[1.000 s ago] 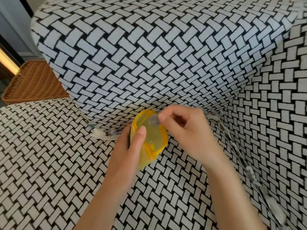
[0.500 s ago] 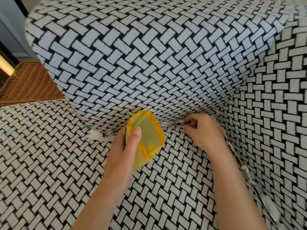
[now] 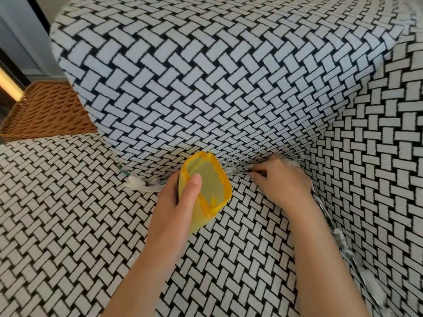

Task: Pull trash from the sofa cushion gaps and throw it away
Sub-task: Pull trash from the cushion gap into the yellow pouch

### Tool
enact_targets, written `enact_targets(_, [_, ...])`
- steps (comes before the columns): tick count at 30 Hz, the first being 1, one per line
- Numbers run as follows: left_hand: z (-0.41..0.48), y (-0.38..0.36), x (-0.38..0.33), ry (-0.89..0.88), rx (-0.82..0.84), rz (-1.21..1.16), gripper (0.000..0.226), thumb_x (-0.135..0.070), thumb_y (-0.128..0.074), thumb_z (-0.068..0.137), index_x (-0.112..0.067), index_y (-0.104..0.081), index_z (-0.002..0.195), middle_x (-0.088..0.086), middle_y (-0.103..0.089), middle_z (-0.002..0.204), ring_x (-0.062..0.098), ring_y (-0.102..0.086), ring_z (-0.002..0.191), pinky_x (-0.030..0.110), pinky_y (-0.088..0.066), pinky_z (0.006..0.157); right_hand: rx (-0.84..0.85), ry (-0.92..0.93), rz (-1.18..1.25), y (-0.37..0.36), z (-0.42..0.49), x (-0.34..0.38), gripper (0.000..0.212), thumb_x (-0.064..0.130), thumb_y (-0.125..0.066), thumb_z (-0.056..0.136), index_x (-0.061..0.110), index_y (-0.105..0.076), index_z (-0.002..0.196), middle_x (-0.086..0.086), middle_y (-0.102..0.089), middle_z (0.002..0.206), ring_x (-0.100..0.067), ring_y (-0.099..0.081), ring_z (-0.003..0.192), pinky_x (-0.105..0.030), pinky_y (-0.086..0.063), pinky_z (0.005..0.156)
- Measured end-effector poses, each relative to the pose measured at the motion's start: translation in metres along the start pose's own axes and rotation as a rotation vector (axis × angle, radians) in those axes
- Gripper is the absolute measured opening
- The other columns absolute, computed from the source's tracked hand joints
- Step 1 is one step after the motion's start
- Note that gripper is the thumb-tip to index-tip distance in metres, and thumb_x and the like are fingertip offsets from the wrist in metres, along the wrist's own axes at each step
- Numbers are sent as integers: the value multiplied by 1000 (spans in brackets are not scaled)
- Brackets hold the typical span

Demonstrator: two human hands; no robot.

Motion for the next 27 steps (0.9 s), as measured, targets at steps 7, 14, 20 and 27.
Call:
enact_targets(7, [-1, -1, -1, -11, 4, -9, 40, -74, -35, 54, -57, -48, 88, -32, -51, 97, -11, -48, 92, 14, -33, 69, -57, 29, -24, -1, 0, 1, 29, 37, -39, 96, 28, -55, 119, 2, -49, 122, -24, -54, 99, -30, -34, 65])
enact_targets(14, [1, -2, 0, -3, 0, 2, 37, -79, -39, 54, -61, -49, 85, -33, -51, 95, -12, -48, 91, 13, -33, 68, -276, 200, 491, 19, -2, -1, 24, 29, -52, 92, 13, -64, 79, 9, -51, 57, -6, -42, 52, -23, -35, 53])
enact_targets(20, [4, -2, 6, -19, 11, 114, 36, -83, -35, 56, -73, -42, 90, -36, -48, 104, -13, -44, 95, 20, -33, 77, -133, 653, 1143, 53, -43, 57, 19, 10, -54, 89, 4, -65, 75, 10, -51, 56, 0, -42, 49, -8, -33, 50])
enact_targets(27, [3, -2, 6, -11, -8, 142, 28, -85, -29, 54, -79, -38, 80, -38, -41, 103, -16, -40, 95, 24, -29, 85, -216, 357, 868, 41, -19, 16, 18, 18, -52, 92, 18, -69, 85, 16, -52, 52, -1, -42, 46, -10, -32, 47])
Point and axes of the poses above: each hand's wrist, its own z-axis towards the middle knuckle, its own y-axis out of the back of the hand, x = y × z, the point moved 6 cm from there along z, towards the middle knuckle
